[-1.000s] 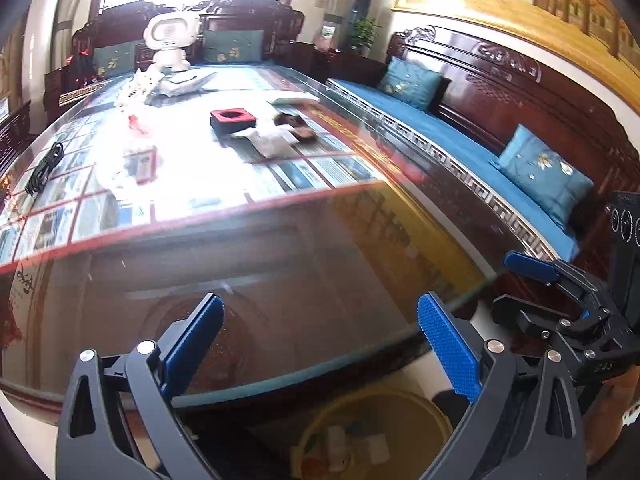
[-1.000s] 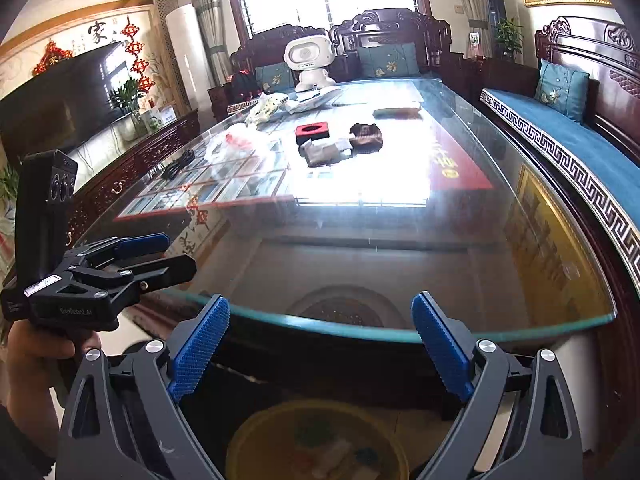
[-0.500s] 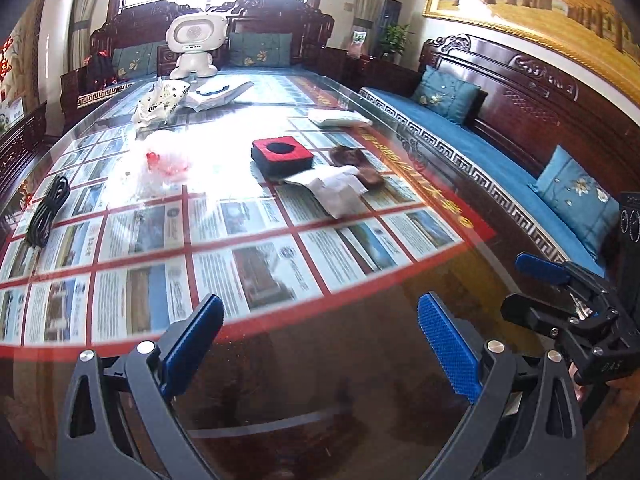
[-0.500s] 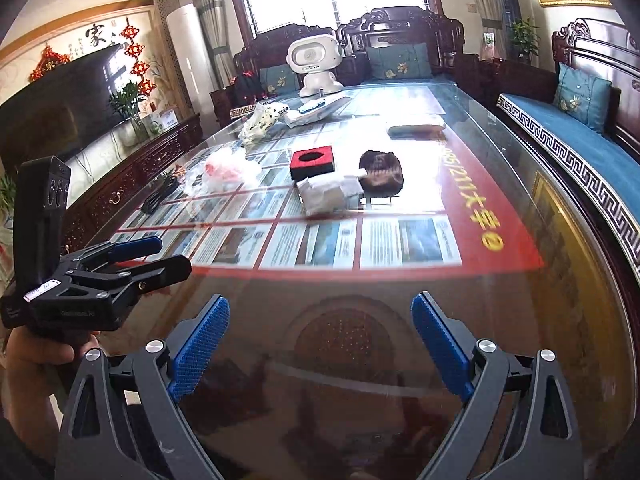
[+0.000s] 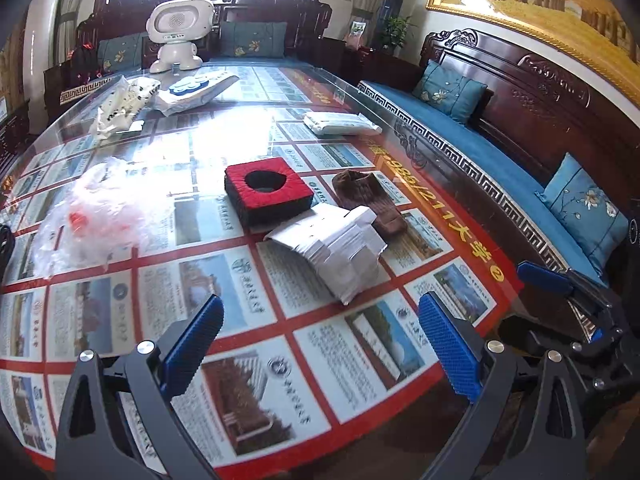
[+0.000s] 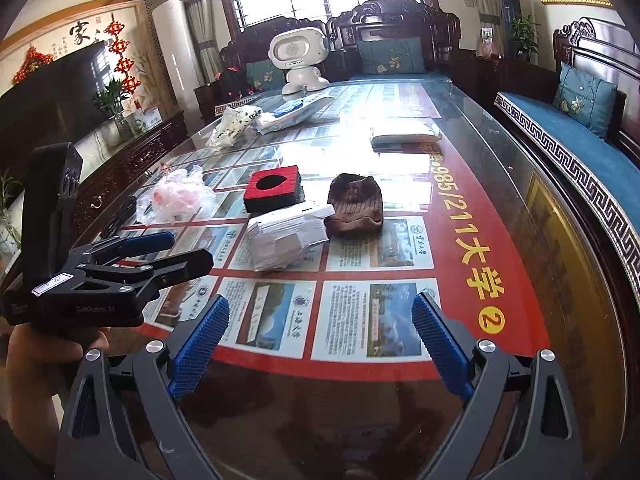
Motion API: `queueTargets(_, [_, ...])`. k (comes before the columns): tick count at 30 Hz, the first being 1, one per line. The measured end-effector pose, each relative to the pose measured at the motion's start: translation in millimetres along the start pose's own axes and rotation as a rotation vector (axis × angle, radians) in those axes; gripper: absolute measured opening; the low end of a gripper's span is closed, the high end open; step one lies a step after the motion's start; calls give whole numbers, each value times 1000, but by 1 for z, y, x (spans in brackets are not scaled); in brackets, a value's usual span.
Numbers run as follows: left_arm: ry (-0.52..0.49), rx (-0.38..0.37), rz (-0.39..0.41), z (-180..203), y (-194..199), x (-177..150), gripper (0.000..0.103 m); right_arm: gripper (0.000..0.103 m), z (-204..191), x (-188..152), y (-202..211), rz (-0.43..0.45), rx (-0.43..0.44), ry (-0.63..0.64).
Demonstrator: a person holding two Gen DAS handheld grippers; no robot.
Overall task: Collect trash
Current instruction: 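Move both open tools back over the table toward the sock and paper stack, then grasp the brown knit sock with the right tool while the left tool approaches the paper stack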
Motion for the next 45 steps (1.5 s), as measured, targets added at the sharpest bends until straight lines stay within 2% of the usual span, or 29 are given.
queueTargets(9, [15, 11, -11, -8, -14, 4, 97, 81, 14, 48, -49, -51, -6, -39])
queueTargets(16, [22, 16, -38, -16, -37, 13, 97, 72, 16, 64, -79, -76, -19, -30])
queueTargets(23, [13, -18, -51, -10, -50, 15, 97, 71, 21, 75, -100, -112, -13, -29])
queueTargets(29, [24, -26, -59, -8, -54, 14, 97, 71, 23, 91, -139, -173, -37, -42])
queueTargets(33, [13, -17, -65, -7, -55, 14, 97, 71, 19, 96, -154, -184, -101, -3])
queueTargets(35, [16, -22, -67, -7, -55, 14, 97, 62, 16, 96, -156, -191, -110, 27])
queueTargets(38, [21, -28, -68, -7, -56, 14, 97, 40, 13, 95, -156, -197, -117, 81])
queueTargets(40, [18, -29, -68, -6, -56, 15, 97, 15, 14, 95, -154, -206, -84, 71])
queueTargets(41, [16, -29, -70, -4, -57, 15, 97, 13, 16, 95, -153, -206, -74, 70])
queueTargets(45, [13, -27, -74, 0, -59, 16, 97, 12, 20, 93, -149, -189, -77, 73])
Point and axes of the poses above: each gripper's, at about its wrist camera, not at the fingertips, and y roughly against the way its jaws point, z to its right, x to its top, the point moved 4 cm from there along -y, roughly the way its jaws point, and after that the axes turned 10 degrees about -y, right-handed, at the moved point
